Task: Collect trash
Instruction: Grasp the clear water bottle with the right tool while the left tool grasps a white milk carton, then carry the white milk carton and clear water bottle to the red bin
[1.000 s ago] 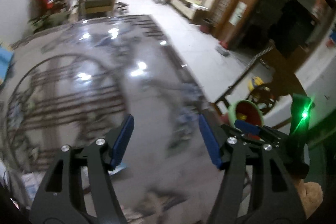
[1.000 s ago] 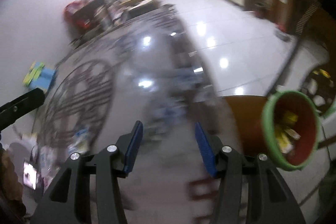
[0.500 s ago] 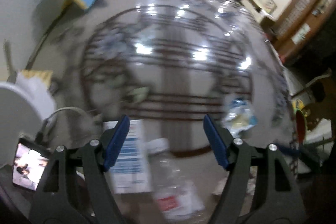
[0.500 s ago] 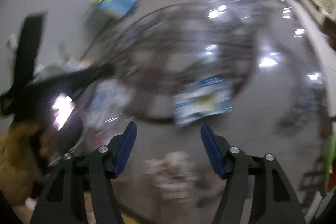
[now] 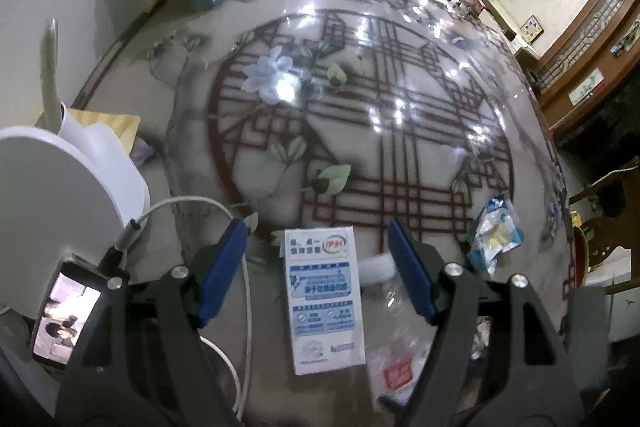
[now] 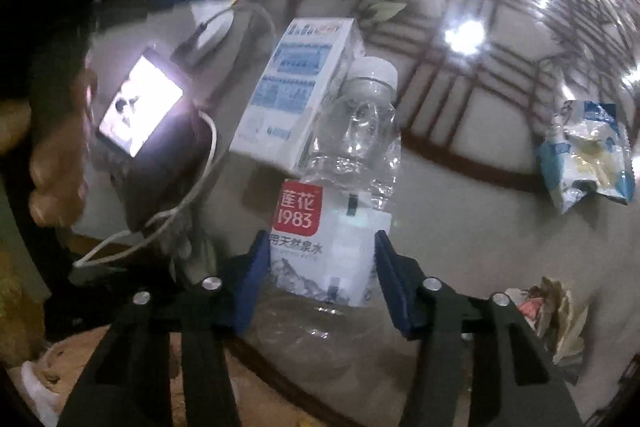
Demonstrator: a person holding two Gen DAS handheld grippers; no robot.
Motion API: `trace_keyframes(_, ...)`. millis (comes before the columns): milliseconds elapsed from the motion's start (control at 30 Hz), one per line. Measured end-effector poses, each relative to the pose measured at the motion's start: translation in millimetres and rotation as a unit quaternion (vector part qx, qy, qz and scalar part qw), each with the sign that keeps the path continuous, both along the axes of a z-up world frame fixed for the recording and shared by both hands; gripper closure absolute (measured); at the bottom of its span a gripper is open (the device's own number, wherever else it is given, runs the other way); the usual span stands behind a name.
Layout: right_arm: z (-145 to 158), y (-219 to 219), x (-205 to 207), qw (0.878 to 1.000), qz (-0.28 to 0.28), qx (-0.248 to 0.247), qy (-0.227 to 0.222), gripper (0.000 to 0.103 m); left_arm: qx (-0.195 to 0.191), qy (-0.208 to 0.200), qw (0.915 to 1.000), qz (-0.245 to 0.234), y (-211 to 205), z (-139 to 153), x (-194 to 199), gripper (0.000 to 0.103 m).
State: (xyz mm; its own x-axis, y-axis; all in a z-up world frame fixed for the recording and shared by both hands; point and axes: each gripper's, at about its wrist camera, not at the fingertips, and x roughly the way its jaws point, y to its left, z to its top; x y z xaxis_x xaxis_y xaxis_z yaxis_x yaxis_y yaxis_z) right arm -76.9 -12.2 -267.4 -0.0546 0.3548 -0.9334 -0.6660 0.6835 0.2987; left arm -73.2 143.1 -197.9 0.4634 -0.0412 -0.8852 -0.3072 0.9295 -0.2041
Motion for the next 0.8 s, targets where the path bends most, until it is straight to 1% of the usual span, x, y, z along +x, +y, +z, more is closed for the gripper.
trace_keyframes(33, 3, -4, 4, 1.0, -0.012, -0.005, -0.017, 0.056, -0.003, 0.002, 1.0, -0.001, -1, -2, -1, 0.033)
trace_keyframes(133, 11, -19, 25, 0.998, -0.056, 0.002, -0.027, 0.056, -0.009, 0.015, 0.9998, -0.005, -6, -13, -4, 0.033)
trace_keyframes(167, 16, -30, 34, 0.996, -0.08, 0.006, -0.036, 0.056, -0.011, 0.02, 0.9997, -0.007, -8, -17, -6, 0.033)
trace_keyframes(300, 33, -57, 57, 0.989, -0.137, 0.022, -0.048, 0.056, -0.025, 0.055, 0.9981, -0.005, -15, -45, -10, 0.033)
trace_keyframes(400, 44, -70, 63, 0.985, -0.162, 0.03, -0.054, 0.056, -0.024, 0.084, 0.9962, -0.003, -18, -66, -11, 0.033)
trace_keyframes(467, 48, -79, 65, 0.982, -0.176, 0.037, -0.056, 0.056, -0.029, 0.092, 0.9954, -0.004, -20, -74, -10, 0.032)
trace_keyframes(500, 53, -82, 69, 0.981, -0.18, 0.039, -0.056, 0.056, -0.02, 0.081, 0.9965, -0.007, -23, -74, -10, 0.032)
trace_keyframes(533, 54, -85, 69, 0.98, -0.185, 0.04, -0.056, 0.056, -0.014, 0.082, 0.9965, -0.011, -26, -75, -9, 0.032)
trace_keyframes(567, 55, -86, 70, 0.98, -0.187, 0.04, -0.057, 0.056, -0.005, 0.082, 0.9965, -0.015, -29, -76, -7, 0.035)
trace_keyframes(600, 55, -87, 71, 0.98, -0.189, 0.041, -0.058, 0.056, -0.006, 0.079, 0.9967, -0.017, -30, -76, -6, 0.039)
trace_keyframes(633, 55, -84, 72, 0.979, -0.189, 0.041, -0.058, 0.056, 0.001, 0.078, 0.9968, -0.019, -31, -76, -3, 0.049)
trace_keyframes(667, 56, -85, 73, 0.979, -0.191, 0.042, -0.058, 0.056, 0.003, 0.077, 0.9968, -0.02, -32, -76, -2, 0.049)
trace_keyframes(700, 55, -85, 74, 0.978, -0.193, 0.044, -0.058, 0.057, -0.006, 0.077, 0.9968, -0.022, -33, -77, 0, 0.049)
trace_keyframes(800, 61, -93, 73, 0.976, -0.202, 0.05, -0.065, 0.057, -0.009, 0.065, 0.9974, -0.029, -39, -68, 9, 0.051)
